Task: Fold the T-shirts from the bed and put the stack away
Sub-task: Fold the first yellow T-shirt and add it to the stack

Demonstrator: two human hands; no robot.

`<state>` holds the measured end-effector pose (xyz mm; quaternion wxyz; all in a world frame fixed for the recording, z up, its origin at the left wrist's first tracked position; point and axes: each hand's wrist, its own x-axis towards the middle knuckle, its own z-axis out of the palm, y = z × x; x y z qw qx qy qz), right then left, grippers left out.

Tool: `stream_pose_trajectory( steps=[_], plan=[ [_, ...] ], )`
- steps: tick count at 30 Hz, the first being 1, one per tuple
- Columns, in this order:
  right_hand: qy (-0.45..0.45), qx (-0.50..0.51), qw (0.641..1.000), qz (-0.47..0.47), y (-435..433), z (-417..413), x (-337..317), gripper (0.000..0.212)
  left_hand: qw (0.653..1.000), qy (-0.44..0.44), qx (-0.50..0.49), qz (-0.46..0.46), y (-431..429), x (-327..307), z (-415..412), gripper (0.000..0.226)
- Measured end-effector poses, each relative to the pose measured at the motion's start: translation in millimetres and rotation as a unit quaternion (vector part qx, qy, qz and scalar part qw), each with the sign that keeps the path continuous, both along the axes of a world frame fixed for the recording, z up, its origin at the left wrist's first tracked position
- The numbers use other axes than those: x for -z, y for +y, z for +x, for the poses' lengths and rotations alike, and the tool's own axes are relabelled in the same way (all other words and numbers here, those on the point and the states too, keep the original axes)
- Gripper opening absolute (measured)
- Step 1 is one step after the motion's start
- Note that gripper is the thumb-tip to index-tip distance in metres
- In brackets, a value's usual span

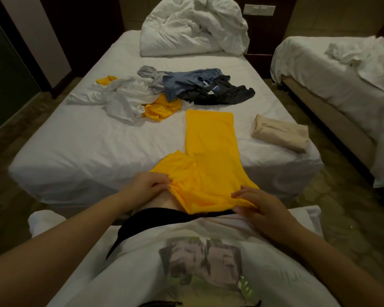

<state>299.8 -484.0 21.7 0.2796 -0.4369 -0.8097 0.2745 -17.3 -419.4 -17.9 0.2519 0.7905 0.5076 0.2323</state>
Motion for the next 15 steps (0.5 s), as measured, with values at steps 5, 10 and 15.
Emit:
stream_pose_trajectory(
  steps=[5,10,15],
  plan=[
    [0.096,0.076,0.992,0.032,0,6,-13,0.033,0.995,-0.075,-0.046,0.038,-5,-15,-24,0.037],
    [-0.014,0.015,0.997,-0.069,-7,3,-16,0.04,0.999,0.004,0.009,0.033,-22,-10,-28,0.035],
    [-0.118,-0.027,0.993,-0.018,-14,1,-15,0.057,0.998,0.026,-0.022,0.05,-28,5,-27,0.059]
  ],
)
